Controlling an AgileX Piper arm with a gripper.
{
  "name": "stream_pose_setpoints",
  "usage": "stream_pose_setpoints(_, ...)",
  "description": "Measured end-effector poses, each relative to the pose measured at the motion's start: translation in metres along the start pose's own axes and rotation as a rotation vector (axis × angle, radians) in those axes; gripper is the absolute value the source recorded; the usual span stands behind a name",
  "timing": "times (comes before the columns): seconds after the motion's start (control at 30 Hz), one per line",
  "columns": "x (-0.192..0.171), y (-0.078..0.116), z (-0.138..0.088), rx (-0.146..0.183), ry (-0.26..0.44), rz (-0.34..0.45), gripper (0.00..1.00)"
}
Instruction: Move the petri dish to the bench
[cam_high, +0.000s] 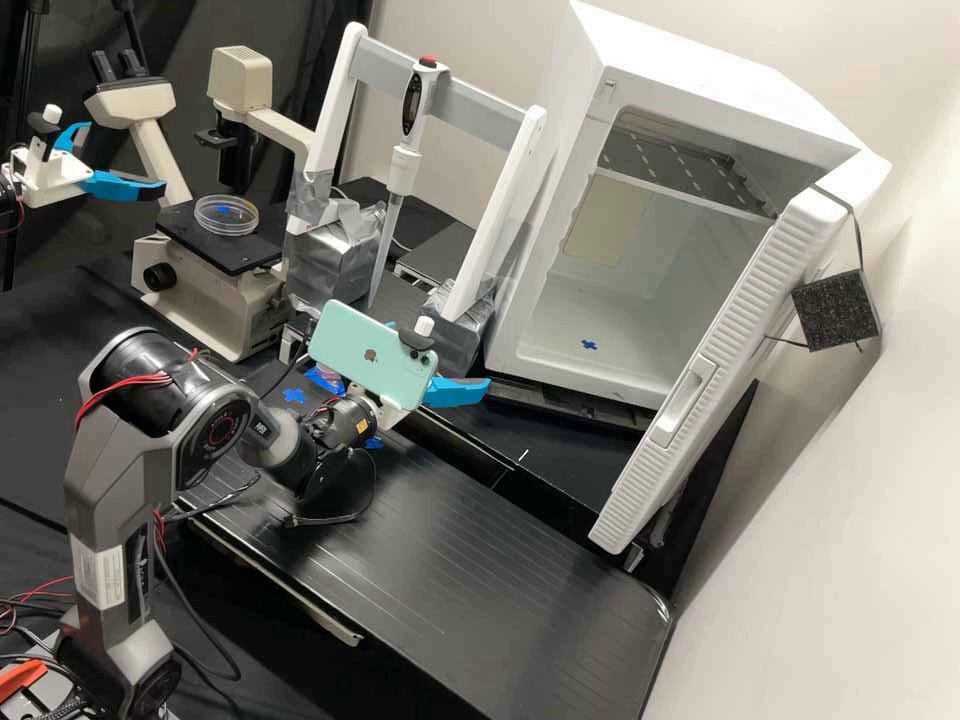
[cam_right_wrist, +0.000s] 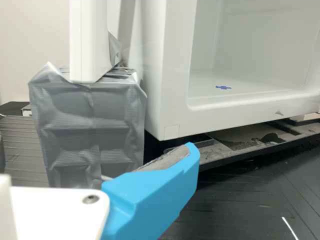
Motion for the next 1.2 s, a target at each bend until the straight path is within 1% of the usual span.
stream_pose_setpoints(0.33, -0.002, -0.001, 0.000, -0.002, 0.010, 0.005, 1.00)
stream_pose_setpoints(0.4, -0.006, -0.003, 0.001, 0.004, 0.018, 0.004, 1.00)
stream_pose_setpoints(0.43, -0.009, -0.004, 0.001, 0.001, 0.028, 0.001, 1.00)
stream_pose_setpoints(0.63, -0.034, -0.010, -0.006, 0.026, 0.107, -0.019, 1.00)
stream_pose_setpoints(0.67, -0.039, -0.012, -0.010, 0.033, 0.127, -0.023, 1.00)
stream_pose_setpoints(0.7, -0.046, -0.013, -0.017, 0.040, 0.163, -0.029, 1.00)
stream_pose_setpoints(0.73, -0.050, -0.016, -0.022, 0.039, 0.185, -0.041, 1.00)
stream_pose_setpoints(0.87, -0.066, -0.027, -0.052, 0.029, 0.333, -0.104, 1.00)
stream_pose_setpoints(0.97, -0.078, -0.041, -0.078, 0.009, 0.466, -0.176, 1.00)
stream_pose_setpoints(1.0, -0.080, -0.044, -0.084, 0.004, 0.497, -0.193, 1.00)
stream_pose_setpoints(1.03, -0.082, -0.048, -0.091, -0.011, 0.532, -0.211, 1.00)
stream_pose_setpoints(1.13, -0.083, -0.056, -0.114, -0.031, 0.625, -0.265, 1.00)
stream_pose_setpoints(1.2, -0.082, -0.059, -0.126, -0.043, 0.669, -0.290, 1.00)
